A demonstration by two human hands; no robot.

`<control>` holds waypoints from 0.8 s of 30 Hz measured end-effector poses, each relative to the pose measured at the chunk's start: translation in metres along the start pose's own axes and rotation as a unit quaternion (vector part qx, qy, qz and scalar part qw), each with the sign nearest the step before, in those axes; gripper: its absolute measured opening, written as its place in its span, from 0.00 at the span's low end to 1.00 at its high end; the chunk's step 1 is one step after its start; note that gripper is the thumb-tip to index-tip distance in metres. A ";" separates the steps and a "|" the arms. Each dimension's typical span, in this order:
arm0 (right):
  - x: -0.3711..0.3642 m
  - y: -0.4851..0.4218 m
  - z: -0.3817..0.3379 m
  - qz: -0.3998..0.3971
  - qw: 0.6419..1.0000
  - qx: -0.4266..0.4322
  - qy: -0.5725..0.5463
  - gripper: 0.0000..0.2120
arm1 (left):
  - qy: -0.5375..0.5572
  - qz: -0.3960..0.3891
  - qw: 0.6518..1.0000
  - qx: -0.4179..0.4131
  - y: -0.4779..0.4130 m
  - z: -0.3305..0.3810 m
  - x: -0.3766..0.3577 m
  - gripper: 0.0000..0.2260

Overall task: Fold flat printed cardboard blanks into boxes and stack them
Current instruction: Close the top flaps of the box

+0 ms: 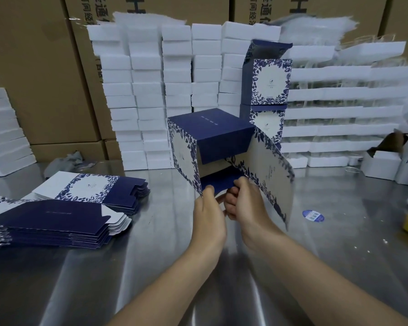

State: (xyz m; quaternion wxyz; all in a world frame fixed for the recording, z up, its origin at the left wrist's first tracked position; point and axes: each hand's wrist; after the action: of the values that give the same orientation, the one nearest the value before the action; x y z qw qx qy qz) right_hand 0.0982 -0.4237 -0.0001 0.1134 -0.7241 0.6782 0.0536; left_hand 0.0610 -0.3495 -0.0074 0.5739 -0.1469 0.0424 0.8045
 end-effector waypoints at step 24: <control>-0.004 0.006 -0.003 -0.091 0.994 -0.029 0.058 0.17 | -0.062 0.011 0.998 -0.022 0.001 0.002 -0.003 0.23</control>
State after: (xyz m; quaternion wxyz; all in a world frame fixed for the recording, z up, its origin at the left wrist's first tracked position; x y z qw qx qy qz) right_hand 0.0918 -0.4205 0.0035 0.0572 -0.7878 0.6129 0.0210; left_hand 0.0604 -0.3517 -0.0046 0.5628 -0.1088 -0.0094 0.8194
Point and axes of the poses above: each hand's wrist, its own y-axis away from the middle knuckle, its own x-axis out of the back of the hand, z = x × y, and after that the axes turned 3 degrees about y, right-handed
